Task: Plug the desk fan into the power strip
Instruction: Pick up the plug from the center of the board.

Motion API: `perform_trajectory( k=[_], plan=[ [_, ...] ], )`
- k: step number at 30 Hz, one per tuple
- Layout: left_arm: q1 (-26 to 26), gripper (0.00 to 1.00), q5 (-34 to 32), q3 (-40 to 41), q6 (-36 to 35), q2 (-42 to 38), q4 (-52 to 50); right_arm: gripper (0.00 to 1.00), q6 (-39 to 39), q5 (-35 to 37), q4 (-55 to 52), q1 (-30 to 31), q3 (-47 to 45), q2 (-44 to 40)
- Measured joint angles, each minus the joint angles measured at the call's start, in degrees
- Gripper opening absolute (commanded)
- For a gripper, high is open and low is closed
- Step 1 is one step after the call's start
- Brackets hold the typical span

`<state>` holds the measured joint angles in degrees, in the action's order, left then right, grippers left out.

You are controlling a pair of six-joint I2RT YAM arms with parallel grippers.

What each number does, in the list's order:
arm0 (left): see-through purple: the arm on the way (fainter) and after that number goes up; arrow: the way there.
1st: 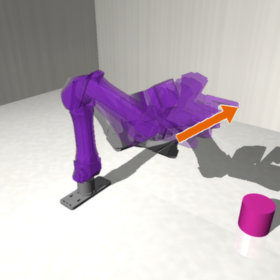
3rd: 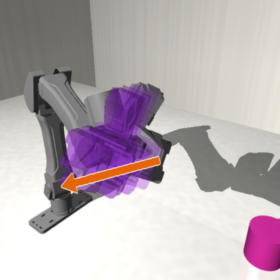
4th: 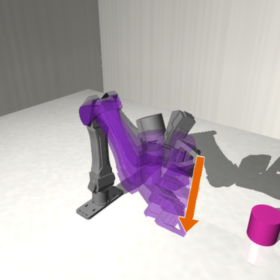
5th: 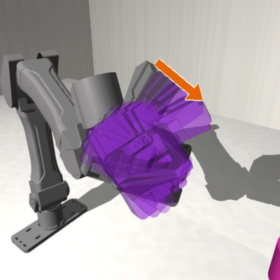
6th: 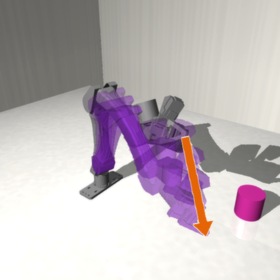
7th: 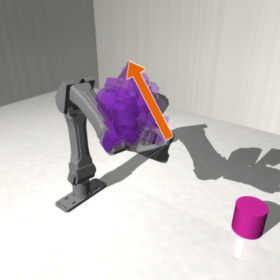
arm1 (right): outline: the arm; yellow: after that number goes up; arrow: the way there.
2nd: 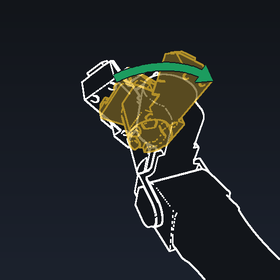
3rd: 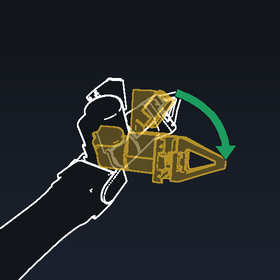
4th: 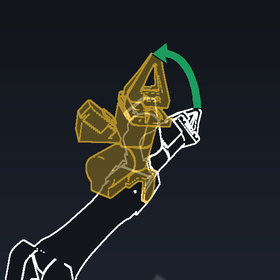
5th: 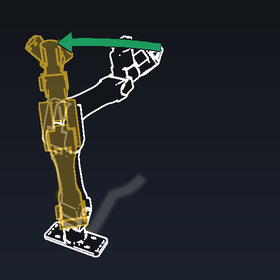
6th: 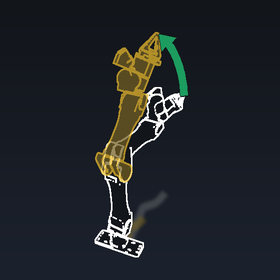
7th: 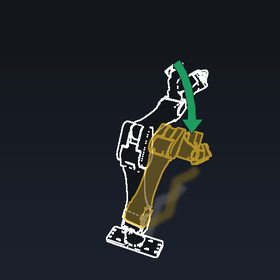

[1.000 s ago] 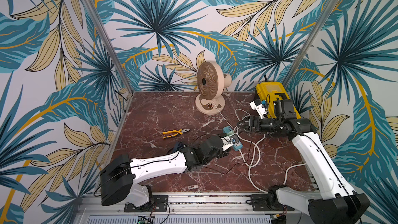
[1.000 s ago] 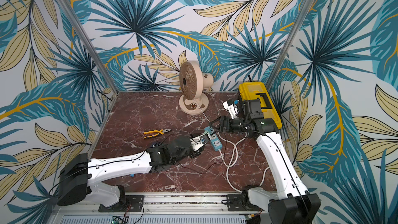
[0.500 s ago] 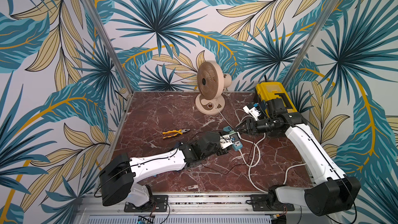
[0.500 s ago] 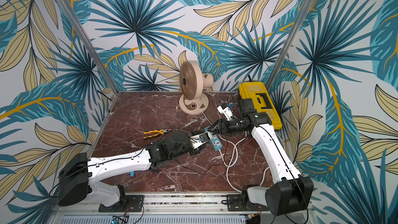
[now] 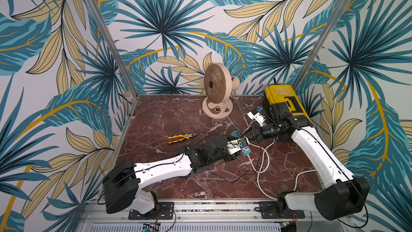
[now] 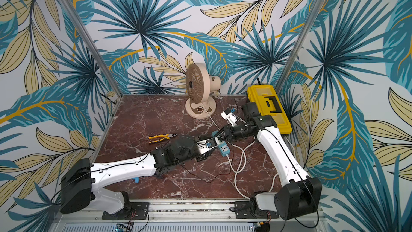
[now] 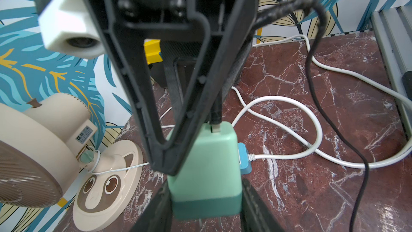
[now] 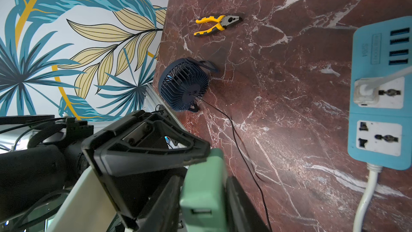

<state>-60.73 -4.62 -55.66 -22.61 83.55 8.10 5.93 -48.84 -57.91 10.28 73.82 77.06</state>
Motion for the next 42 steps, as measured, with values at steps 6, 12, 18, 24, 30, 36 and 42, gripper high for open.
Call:
perform_trajectory(
  k=[6,12,18,24,30,36,42],
  plan=[
    [0.2,0.2,0.9,0.0,0.1,0.0,-0.6,0.17,-1.4,1.5,0.2,0.8,0.0,0.0],
    [0.2,0.32,0.9,0.0,0.1,0.0,-1.1,0.0,-1.9,2.5,0.1,1.3,0.0,0.0],
    [0.5,0.79,0.5,-0.3,1.4,0.0,0.1,0.0,-1.5,2.5,-0.4,2.0,0.0,-0.6],
    [1.8,1.0,0.4,-1.1,4.1,-0.1,1.0,0.0,-0.3,4.4,-0.2,2.4,0.0,-2.1],
    [3.0,1.0,1.2,-1.1,8.1,-2.9,-1.4,0.0,0.1,10.0,-0.5,2.4,0.4,-2.2],
    [5.1,1.0,0.6,-1.1,13.0,-10.1,-3.1,0.0,-0.4,18.1,-3.1,2.4,2.4,-1.2],
    [9.9,1.0,-2.1,-0.4,21.4,-12.2,-5.5,0.0,-1.5,24.6,-5.6,2.4,4.3,2.4]
  ],
)
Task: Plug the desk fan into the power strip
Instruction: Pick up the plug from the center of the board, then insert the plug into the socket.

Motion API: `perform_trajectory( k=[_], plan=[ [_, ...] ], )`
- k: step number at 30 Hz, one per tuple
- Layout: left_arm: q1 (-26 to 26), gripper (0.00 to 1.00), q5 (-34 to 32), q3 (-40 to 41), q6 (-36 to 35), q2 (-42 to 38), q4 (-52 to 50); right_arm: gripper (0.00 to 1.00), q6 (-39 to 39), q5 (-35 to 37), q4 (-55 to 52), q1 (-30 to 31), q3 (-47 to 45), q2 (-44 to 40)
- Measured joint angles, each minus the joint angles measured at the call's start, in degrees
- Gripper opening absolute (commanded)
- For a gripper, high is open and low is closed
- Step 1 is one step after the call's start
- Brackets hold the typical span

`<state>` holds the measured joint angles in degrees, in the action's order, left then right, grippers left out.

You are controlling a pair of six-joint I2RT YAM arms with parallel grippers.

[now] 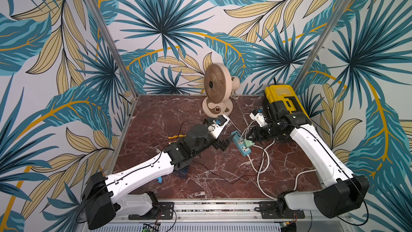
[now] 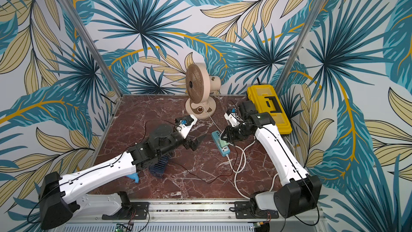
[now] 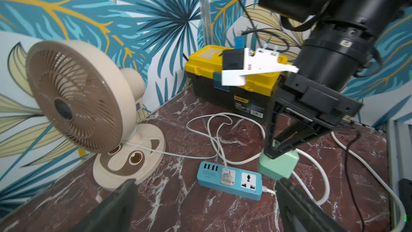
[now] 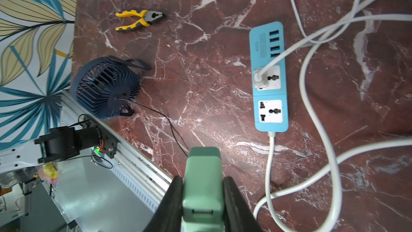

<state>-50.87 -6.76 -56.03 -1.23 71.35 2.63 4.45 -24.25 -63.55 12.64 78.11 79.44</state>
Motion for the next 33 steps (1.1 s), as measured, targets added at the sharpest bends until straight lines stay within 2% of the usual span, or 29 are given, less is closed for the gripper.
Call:
perform_trajectory(
  k=[5,11,24,33],
  plan=[
    [6.9,1.0,-2.1,5.5,9.0,0.0,-2.1,0.0,-1.5,4.7,-2.2,0.0,2.1,3.5],
    [12.4,1.0,-2.7,13.3,15.2,-0.1,-1.4,0.0,-3.3,10.4,-2.8,0.7,2.7,7.2],
    [12.8,1.0,-4.7,16.7,16.7,-4.3,2.3,0.0,-5.7,12.8,-0.1,5.4,2.3,14.3],
    [12.8,1.0,-4.9,16.7,16.7,-4.6,2.7,0.0,-6.4,18.8,2.4,8.5,1.6,18.2]
  ],
)
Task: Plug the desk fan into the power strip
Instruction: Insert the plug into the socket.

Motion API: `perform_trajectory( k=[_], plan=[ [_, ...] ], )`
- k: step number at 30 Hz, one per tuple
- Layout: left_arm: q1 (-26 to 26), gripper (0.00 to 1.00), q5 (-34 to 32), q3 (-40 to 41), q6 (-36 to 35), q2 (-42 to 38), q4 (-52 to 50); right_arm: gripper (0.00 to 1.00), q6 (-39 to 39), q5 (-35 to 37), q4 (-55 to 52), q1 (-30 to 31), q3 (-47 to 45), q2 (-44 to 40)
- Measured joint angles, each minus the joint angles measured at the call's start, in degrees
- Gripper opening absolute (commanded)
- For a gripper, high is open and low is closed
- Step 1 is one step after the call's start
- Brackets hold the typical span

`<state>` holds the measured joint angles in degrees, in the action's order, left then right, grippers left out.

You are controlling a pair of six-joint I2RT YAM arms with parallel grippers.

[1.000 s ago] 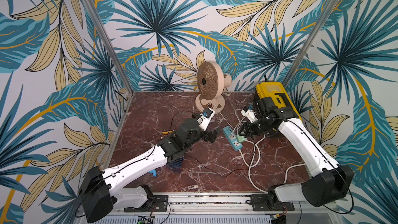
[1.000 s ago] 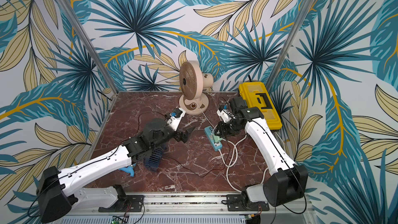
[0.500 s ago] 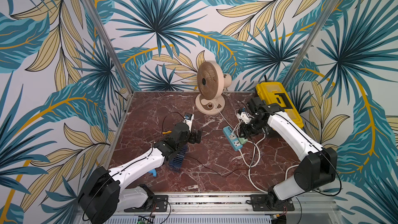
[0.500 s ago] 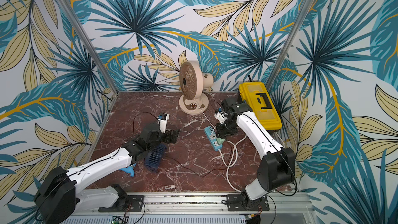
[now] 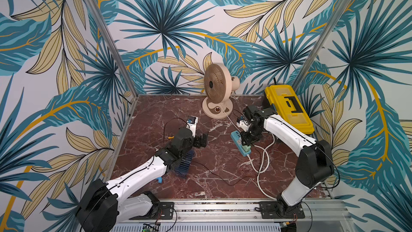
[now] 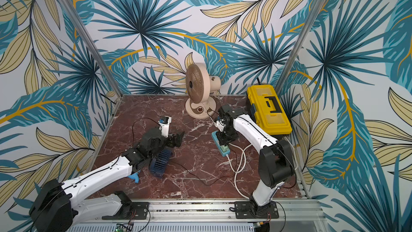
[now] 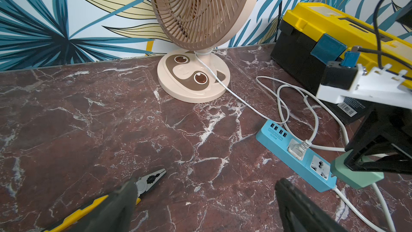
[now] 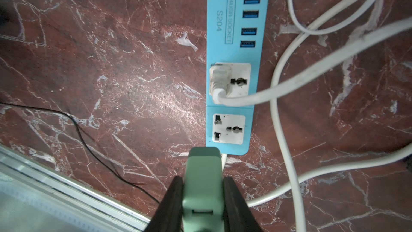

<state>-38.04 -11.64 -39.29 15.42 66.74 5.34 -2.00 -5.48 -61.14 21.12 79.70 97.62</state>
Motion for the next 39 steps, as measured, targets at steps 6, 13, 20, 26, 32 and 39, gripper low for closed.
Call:
perform_trajectory(
  k=[6,13,20,26,32,39],
  plan=[
    [0.0,1.0,0.0,0.0,0.0,0.0,0.0,0.0,-0.2,2.3,3.1,0.3,-1.5,0.0],
    [0.0,1.0,0.0,0.0,-0.5,0.0,0.0,0.0,0.0,3.0,6.6,0.3,-3.8,0.0],
    [0.0,1.0,0.0,0.0,-0.7,-0.1,0.0,0.0,0.3,2.9,9.0,0.3,-5.7,0.0],
    [0.0,1.0,0.0,0.2,-0.8,-0.5,0.3,0.0,0.5,3.3,10.4,0.3,-6.9,0.0],
    [0.0,1.0,0.0,0.6,-1.0,-0.6,0.5,0.0,0.5,3.3,13.1,0.3,-9.7,-2.0],
    [0.0,1.0,0.0,0.6,-1.1,-0.8,0.5,0.0,0.7,3.3,16.2,0.3,-12.3,-3.2]
  ],
)
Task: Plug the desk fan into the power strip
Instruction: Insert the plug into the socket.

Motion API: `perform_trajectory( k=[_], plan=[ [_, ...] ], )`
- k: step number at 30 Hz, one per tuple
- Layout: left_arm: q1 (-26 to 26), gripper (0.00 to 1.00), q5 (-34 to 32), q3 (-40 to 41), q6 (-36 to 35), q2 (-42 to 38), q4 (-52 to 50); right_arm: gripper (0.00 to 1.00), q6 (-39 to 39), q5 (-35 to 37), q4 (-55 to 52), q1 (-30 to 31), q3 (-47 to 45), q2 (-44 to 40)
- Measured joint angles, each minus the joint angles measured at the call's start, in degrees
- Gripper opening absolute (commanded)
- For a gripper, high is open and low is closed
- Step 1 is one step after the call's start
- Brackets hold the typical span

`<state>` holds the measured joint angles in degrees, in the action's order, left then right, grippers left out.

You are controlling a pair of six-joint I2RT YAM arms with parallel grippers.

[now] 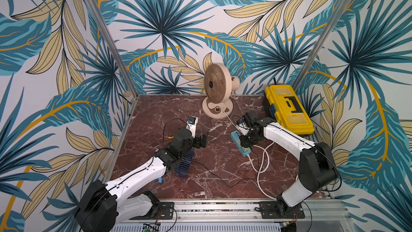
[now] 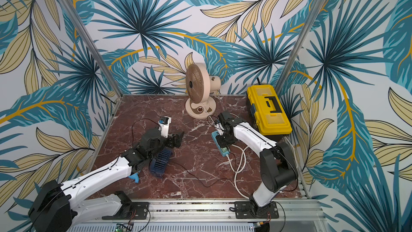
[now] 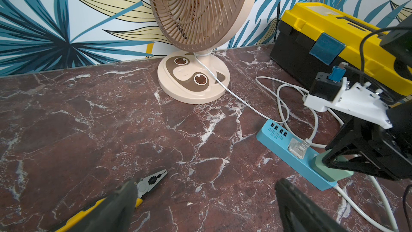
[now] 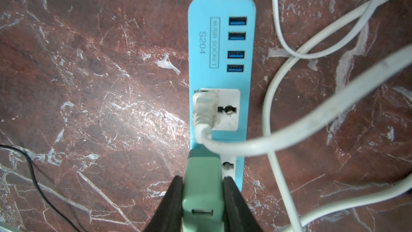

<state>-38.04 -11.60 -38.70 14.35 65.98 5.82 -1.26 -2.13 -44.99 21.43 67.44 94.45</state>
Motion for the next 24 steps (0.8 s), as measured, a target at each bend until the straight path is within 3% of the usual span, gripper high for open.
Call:
perform_trajectory(
  k=[11,17,24],
  plan=[
    [0.0,1.0,0.0,0.1,-0.4,-0.5,0.4,0.0,0.7,0.3,1.4,0.2,-0.7,-0.3],
    [0.0,1.0,0.0,0.1,-0.7,-0.5,0.4,0.33,2.0,0.9,0.5,0.3,-0.8,-0.9],
    [0.0,1.0,0.0,0.1,-1.0,-0.5,0.4,0.51,4.5,0.5,-2.6,0.3,1.7,-3.7]
  ],
)
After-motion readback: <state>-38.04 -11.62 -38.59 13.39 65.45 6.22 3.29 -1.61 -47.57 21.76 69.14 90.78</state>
